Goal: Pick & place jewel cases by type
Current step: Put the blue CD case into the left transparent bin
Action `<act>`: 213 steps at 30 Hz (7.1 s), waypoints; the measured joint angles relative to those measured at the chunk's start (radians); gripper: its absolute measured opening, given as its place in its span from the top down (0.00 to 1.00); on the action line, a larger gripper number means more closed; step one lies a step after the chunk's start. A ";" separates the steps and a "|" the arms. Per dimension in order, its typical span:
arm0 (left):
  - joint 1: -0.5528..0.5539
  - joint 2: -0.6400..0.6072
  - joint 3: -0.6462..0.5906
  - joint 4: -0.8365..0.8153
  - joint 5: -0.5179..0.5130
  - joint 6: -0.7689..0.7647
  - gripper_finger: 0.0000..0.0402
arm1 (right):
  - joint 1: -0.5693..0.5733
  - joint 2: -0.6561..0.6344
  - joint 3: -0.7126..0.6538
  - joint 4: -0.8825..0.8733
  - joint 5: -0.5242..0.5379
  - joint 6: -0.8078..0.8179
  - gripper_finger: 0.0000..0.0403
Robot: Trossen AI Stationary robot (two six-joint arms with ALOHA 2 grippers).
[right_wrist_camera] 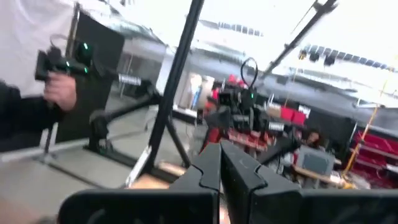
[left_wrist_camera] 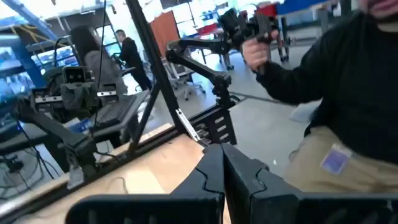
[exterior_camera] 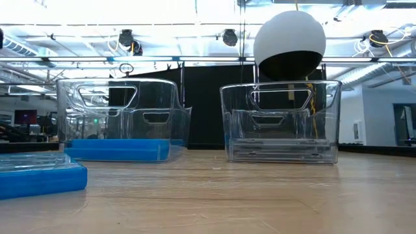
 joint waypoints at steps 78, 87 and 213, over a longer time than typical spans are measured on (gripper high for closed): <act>-0.231 1.136 0.325 -0.520 -0.192 -0.439 0.42 | -0.196 1.413 0.734 -0.196 -0.142 0.799 1.00; -0.235 1.137 0.323 -0.522 -0.194 -0.481 0.42 | -0.230 1.566 0.868 -0.146 -0.262 0.807 1.00; -0.223 1.235 0.321 -0.335 -0.434 -0.431 0.42 | 0.045 1.574 0.958 -0.021 0.528 -0.122 0.60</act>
